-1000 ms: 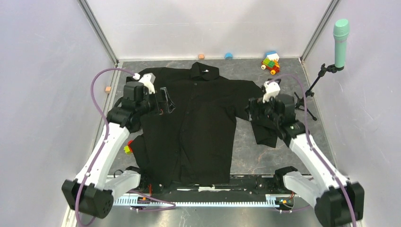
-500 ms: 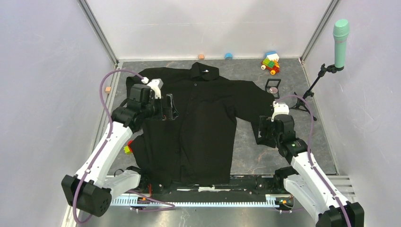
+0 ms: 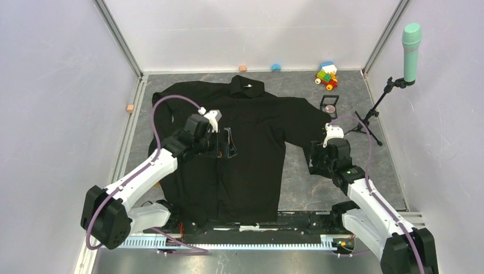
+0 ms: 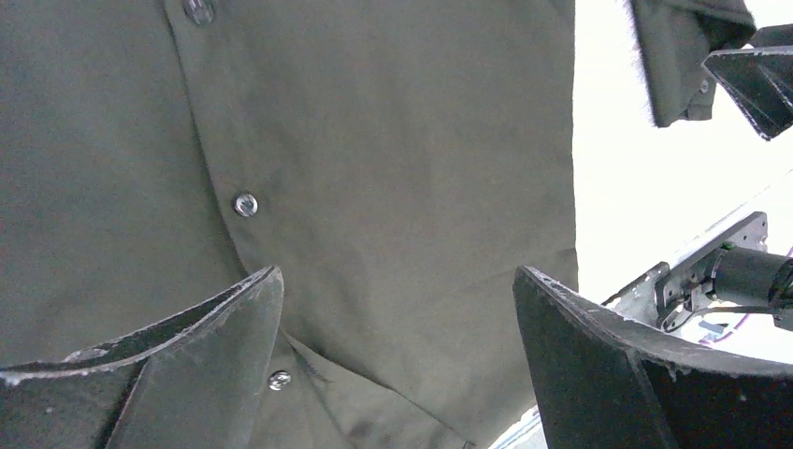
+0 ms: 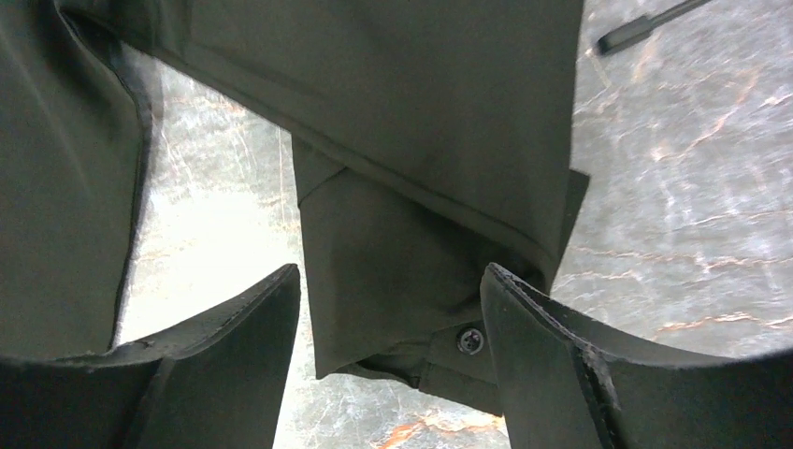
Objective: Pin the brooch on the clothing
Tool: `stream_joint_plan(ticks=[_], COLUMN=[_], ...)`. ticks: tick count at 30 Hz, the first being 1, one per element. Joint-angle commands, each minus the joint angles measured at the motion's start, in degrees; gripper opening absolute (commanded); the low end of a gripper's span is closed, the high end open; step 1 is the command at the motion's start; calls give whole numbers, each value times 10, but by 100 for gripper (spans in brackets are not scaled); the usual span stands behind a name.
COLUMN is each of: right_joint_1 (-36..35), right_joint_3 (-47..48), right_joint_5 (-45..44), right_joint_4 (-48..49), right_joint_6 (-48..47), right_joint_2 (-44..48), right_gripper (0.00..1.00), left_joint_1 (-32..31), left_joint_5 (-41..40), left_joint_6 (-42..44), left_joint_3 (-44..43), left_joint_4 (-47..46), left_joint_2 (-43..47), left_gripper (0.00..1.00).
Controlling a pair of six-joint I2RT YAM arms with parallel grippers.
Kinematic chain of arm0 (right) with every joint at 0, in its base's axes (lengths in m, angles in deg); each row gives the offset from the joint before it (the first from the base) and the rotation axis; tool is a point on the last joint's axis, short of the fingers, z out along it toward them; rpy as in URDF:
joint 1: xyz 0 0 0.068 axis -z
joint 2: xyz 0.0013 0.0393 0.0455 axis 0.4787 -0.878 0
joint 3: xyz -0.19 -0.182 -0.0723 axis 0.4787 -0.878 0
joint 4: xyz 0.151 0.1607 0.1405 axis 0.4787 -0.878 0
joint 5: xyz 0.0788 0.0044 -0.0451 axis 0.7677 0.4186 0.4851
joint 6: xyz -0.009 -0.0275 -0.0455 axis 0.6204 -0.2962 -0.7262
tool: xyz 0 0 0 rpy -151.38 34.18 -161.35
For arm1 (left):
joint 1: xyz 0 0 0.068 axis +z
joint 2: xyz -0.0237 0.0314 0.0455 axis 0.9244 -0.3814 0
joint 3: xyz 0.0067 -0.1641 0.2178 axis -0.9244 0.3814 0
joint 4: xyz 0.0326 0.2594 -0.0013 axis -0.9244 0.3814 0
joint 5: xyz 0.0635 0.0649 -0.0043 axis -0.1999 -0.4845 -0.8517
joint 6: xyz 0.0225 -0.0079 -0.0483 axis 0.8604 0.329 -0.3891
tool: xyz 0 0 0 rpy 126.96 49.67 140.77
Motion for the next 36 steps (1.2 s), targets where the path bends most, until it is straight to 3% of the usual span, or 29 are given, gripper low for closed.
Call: stream_joint_plan(ticks=[1,5,12,20,30,36], right_joint_1=[1,1,1,1,1,1], right_joint_3=[-31,-42,-52,-72,-59,0], right_joint_5=[28,30,38,22,64,77], right_joint_4=[67,90,83,-22,-143,-172], right_joint_6=[8,6,21,90,149,131], right_joint_2=[-25,-59,-103,-62,44,60], right_gripper=[72,66,65,68,71,72], left_joint_1=[-16,-20,-20,-20,-20,-20], left_joint_5=[22,29,41,60,63,46], left_joint_6=[-104,-116,-81,-91,-171,-177], left_joint_3=[73,121,189,303,388,369], left_joint_4=[-157,-208,-268,-371,-316,-178], left_joint_2=[13,11,-36,13,107,227], left_gripper=[98,98,99,98,98,99])
